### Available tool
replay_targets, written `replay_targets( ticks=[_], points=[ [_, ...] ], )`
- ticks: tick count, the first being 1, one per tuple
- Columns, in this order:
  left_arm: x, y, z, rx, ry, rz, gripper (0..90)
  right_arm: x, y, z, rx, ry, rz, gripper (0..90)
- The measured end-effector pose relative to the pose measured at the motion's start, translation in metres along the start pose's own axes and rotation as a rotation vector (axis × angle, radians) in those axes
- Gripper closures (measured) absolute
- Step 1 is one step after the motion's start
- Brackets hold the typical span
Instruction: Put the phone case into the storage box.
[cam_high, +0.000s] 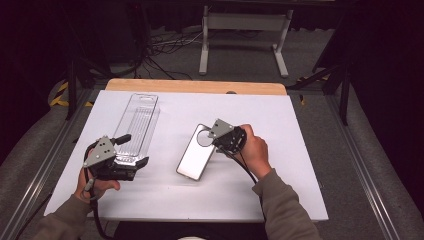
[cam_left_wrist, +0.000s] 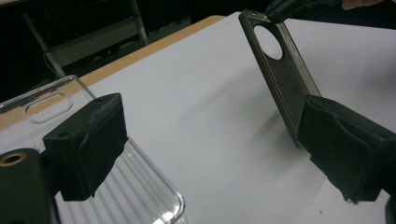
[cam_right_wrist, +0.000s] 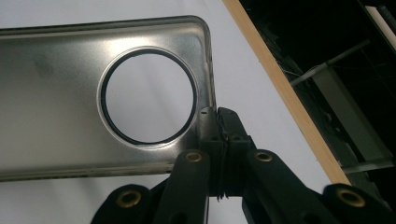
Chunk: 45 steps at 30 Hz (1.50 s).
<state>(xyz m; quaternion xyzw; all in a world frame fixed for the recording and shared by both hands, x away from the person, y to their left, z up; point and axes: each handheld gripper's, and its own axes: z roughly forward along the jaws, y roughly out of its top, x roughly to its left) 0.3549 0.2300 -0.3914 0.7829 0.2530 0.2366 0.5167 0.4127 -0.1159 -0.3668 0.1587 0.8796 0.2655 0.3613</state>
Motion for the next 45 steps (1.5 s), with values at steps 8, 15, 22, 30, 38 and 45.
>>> replay_targets(
  ticks=[8,15,22,30,38,45],
  points=[
    [-0.007,0.027,0.022,-0.029,-0.04,0.026,11.2,0.013,0.008,-0.011,-0.06,-0.051,-0.039,89.7],
    [-0.013,0.042,0.033,-0.053,-0.076,0.009,12.5,0.028,0.015,-0.017,-0.097,-0.069,-0.083,89.7],
    [-0.021,0.053,0.05,-0.014,-0.089,0.012,15.9,0.042,0.023,-0.021,-0.14,-0.084,-0.125,89.7],
    [-0.018,0.062,0.061,0.022,-0.092,0.007,19.5,0.049,0.026,-0.031,-0.197,-0.18,-0.174,89.7],
    [-0.02,0.069,0.071,0.042,-0.103,0.009,32.7,0.054,0.026,-0.033,-0.214,-0.226,-0.217,89.7],
    [-0.017,0.071,0.073,0.049,-0.123,-0.017,47.4,0.062,0.031,-0.037,-0.23,-0.28,-0.28,89.7]
  ],
)
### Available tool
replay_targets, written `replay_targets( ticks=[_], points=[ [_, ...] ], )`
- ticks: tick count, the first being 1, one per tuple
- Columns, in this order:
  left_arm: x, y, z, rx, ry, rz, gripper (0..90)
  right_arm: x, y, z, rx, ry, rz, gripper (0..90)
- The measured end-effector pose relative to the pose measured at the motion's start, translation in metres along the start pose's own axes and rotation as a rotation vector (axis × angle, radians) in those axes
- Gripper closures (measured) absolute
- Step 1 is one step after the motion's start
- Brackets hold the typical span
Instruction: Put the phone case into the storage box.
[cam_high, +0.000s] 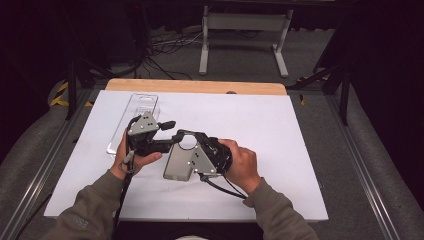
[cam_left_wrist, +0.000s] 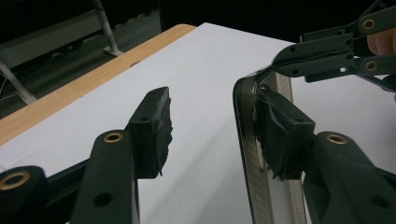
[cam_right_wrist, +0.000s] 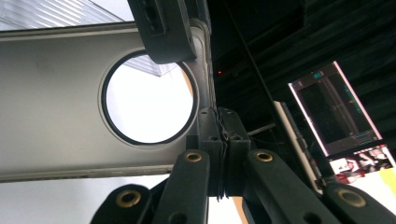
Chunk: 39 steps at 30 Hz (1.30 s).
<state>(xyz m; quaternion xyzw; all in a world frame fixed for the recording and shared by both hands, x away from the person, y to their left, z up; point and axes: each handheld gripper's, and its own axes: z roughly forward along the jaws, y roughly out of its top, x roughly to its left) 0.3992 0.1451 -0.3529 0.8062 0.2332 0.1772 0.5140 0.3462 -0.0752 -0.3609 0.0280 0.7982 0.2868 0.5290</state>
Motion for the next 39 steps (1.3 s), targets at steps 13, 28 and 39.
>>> replay_targets(
  ticks=[13,28,39],
  points=[
    [0.0,0.007,0.001,0.016,-0.045,0.009,66.6,-0.001,0.001,-0.001,0.005,-0.039,-0.042,89.6],
    [0.002,0.004,-0.004,-0.041,0.005,-0.008,82.1,0.001,0.005,0.001,-0.008,-0.075,-0.025,87.4],
    [0.003,0.002,-0.01,-0.064,0.081,-0.035,82.1,-0.002,0.005,-0.004,-0.083,0.016,0.15,68.3]
  ],
)
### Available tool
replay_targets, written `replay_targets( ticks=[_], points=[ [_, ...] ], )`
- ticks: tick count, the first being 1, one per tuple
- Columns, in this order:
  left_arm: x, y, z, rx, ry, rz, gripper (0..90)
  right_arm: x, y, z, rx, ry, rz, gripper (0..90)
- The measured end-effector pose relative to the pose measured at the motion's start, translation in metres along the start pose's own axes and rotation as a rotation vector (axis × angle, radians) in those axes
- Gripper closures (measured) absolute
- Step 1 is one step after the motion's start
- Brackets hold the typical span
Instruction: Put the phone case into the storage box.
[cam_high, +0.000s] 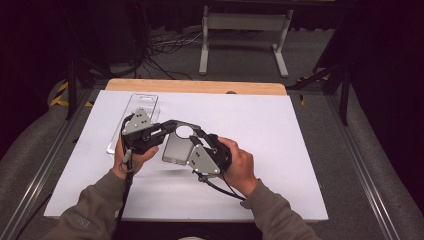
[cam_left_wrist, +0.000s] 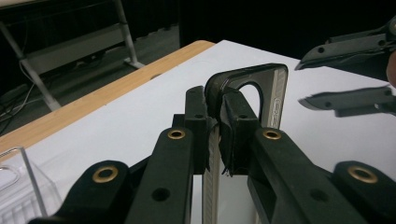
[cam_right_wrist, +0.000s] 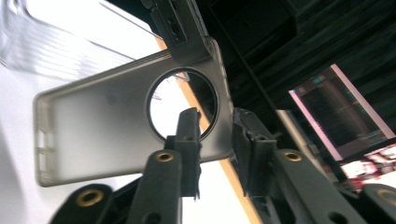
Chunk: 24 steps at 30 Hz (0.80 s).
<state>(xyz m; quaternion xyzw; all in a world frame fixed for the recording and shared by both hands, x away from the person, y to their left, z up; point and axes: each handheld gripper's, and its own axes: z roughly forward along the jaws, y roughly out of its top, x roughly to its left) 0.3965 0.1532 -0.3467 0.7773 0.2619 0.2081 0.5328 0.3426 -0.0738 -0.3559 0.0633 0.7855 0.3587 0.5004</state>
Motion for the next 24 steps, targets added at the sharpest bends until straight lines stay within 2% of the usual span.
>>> replay_targets(
  ticks=[1,3,5,6,7,10,13,16,18,24],
  points=[
    [0.002,-0.001,-0.001,0.004,0.011,-0.005,82.1,-0.003,-0.002,0.0,-0.008,0.016,0.042,63.2],
    [0.004,-0.002,-0.001,0.002,0.02,-0.008,82.1,-0.006,-0.005,0.0,-0.019,0.045,0.107,59.9],
    [0.006,-0.002,-0.003,0.0,0.025,-0.013,82.2,-0.009,-0.009,0.0,-0.022,0.066,0.16,54.2],
    [0.006,-0.002,-0.003,0.0,0.025,-0.013,82.1,-0.009,-0.009,0.0,-0.022,0.066,0.16,54.2],
    [0.006,-0.002,-0.004,-0.005,0.027,-0.014,82.1,-0.011,-0.015,0.001,-0.02,0.085,0.198,51.4],
    [0.008,-0.002,-0.006,-0.012,0.036,-0.014,82.1,-0.009,-0.021,0.002,-0.008,0.096,0.202,47.7],
    [0.011,-0.002,-0.008,-0.022,0.045,-0.023,82.1,-0.006,-0.033,0.002,0.006,0.129,0.23,42.5],
    [0.012,-0.002,-0.01,-0.025,0.051,-0.023,82.1,-0.006,-0.037,0.0,0.003,0.138,0.24,40.7],
    [0.013,-0.002,-0.011,-0.034,0.056,-0.026,82.1,-0.006,-0.042,-0.002,-0.004,0.162,0.258,38.8],
    [0.015,-0.002,-0.013,-0.043,0.062,-0.032,82.1,-0.005,-0.05,-0.009,-0.002,0.178,0.257,35.2]
  ],
)
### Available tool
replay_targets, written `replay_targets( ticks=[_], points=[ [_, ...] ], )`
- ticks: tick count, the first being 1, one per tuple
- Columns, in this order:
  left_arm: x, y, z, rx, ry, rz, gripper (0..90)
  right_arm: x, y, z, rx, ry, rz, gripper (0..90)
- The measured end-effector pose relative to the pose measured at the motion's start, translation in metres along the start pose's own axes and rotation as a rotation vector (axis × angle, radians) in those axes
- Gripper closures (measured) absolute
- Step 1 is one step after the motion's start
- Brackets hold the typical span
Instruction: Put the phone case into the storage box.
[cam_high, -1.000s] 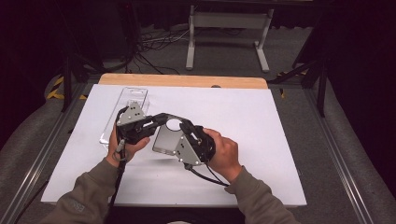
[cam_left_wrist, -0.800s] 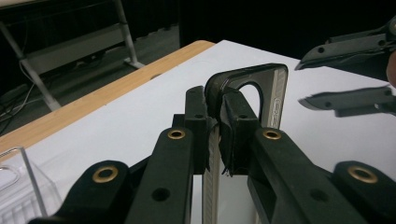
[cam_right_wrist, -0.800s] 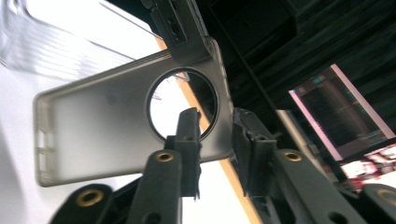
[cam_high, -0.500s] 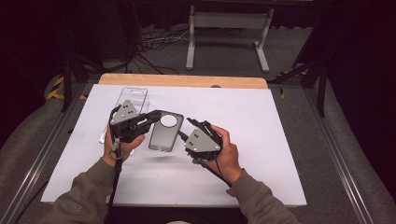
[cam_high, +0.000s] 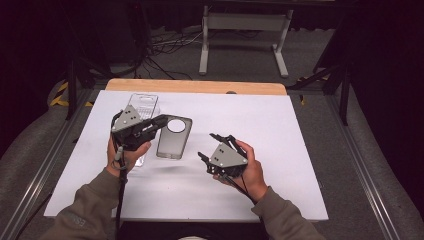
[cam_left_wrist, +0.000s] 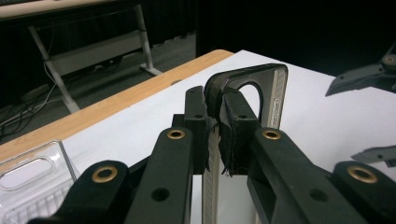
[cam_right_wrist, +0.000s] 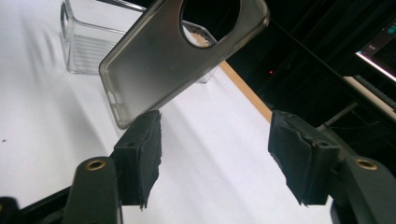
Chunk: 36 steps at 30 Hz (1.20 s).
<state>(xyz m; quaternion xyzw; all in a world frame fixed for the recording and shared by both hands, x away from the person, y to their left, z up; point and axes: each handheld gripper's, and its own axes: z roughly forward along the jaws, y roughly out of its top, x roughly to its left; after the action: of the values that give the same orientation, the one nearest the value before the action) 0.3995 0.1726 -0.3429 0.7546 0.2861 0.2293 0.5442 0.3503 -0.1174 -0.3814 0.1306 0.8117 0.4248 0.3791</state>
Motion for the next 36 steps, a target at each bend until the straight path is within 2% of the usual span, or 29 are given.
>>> replay_targets(
  ticks=[11,17,23,28,36],
  points=[
    [0.004,-0.001,-0.004,-0.024,0.017,-0.021,82.1,-0.004,-0.02,-0.016,0.035,-0.018,0.052,29.9],
    [0.007,0.0,-0.007,-0.043,0.031,-0.02,82.1,-0.008,-0.035,-0.027,0.052,-0.019,0.074,24.9],
    [0.01,0.002,-0.013,-0.056,0.043,-0.019,82.1,-0.011,-0.05,-0.036,0.078,-0.051,0.098,23.0],
    [0.014,0.003,-0.018,-0.076,0.047,-0.025,82.1,-0.012,-0.062,-0.048,0.055,-0.093,0.128,22.6],
    [0.018,0.005,-0.024,-0.094,0.062,-0.036,82.1,-0.014,-0.081,-0.062,0.075,-0.123,0.178,22.1]
  ],
)
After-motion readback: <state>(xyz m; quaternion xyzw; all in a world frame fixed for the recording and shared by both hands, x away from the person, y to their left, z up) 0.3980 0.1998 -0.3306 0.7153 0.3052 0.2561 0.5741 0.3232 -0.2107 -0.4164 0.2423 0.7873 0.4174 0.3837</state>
